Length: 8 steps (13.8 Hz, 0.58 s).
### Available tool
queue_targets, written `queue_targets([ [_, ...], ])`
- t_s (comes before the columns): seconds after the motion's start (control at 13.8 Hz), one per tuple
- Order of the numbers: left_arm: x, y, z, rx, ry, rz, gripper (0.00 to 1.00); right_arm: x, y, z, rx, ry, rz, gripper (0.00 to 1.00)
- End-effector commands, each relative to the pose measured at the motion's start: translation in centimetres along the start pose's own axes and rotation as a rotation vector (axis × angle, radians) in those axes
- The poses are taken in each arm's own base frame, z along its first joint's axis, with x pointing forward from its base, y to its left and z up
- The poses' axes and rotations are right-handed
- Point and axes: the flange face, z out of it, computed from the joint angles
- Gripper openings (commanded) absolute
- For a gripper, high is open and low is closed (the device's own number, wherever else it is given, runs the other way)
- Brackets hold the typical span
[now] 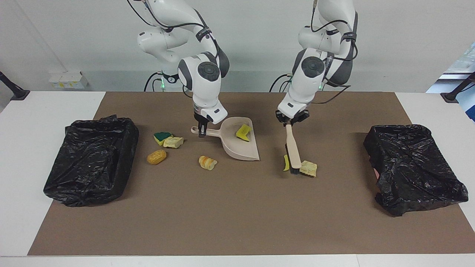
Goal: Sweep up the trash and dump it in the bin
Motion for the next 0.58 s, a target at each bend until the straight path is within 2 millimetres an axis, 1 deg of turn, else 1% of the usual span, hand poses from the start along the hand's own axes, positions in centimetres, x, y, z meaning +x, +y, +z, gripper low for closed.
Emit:
queue_targets([
  [0.0, 5.1, -4.4, -0.9, 0.023, 0.001, 0.058, 0.0, 0.2, -0.3, 0.3, -0.011, 0.013, 0.032, 0.0],
  [0.07, 6.5, -6.1, -1.0, 0.038, 0.0, 0.077, 0.0, 0.2, -0.3, 0.2, -0.011, 0.013, 0.033, 0.0],
  [0.14, 7.7, -7.5, -1.6, 0.074, 0.016, 0.126, 0.0, 0.2, -0.3, 0.2, -0.011, 0.013, 0.033, 0.0],
  [0.22, 8.9, -9.2, -1.2, 0.115, 0.017, 0.189, 0.0, 0.2, -0.3, 0.3, -0.008, 0.012, 0.032, 0.0],
  [0.29, 9.4, -10.4, -0.6, 0.14, 0.008, 0.25, 0.0, 0.3, -0.4, 0.3, -0.006, 0.01, 0.03, 0.0],
  [0.36, 9.5, -11.1, -0.2, 0.142, -0.002, 0.288, 0.0, 0.2, -0.3, 0.3, -0.007, 0.011, 0.032, 0.0],
  [0.51, 9.2, -11.8, 0.3, 0.139, -0.039, 0.357, 0.0, 0.3, -0.4, 0.3, -0.006, 0.01, 0.032, 0.0],
])
